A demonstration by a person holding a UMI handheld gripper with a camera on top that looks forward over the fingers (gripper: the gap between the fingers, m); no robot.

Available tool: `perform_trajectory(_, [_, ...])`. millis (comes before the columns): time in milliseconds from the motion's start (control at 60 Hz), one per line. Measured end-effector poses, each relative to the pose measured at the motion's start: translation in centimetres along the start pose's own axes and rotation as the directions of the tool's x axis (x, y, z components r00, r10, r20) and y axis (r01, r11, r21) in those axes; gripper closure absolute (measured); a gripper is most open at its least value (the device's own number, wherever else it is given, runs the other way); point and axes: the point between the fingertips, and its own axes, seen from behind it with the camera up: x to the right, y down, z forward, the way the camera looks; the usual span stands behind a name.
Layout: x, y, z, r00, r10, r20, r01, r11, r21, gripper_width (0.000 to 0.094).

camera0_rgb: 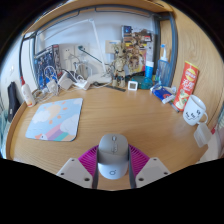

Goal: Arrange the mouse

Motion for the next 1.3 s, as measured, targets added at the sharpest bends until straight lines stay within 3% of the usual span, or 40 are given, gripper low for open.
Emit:
perform_trajectory(117, [-0.3, 0.1, 0.0, 1.0, -0.01, 0.02, 0.01, 1.0, -0.01, 0.0618])
perform_trajectory(417, [-0.8, -1.0, -0.5, 0.999, -0.034, 0.039, 0.036, 0.997, -0.071, 0.0628])
perform_trajectory(717, [-6.7, -21.4, -6.6, 0.994, -0.097, 0.054, 0.083, 0.971, 0.224, 0.0627])
perform_trajectory(850, [-12.9, -27.1, -6.9, 0.984, -0.137, 0.112, 0.102, 0.955, 0.279, 0.0626])
perform_trajectory(1000, [-20.3, -25.6, -2.2, 0.974, -0.145, 0.175, 0.105, 0.97, 0.22, 0.0627])
perform_trajectory(1300, [-26.0, -12.3, 7.8, 0.962, -0.182, 0.204, 0.187, 0.982, -0.005, 0.0628])
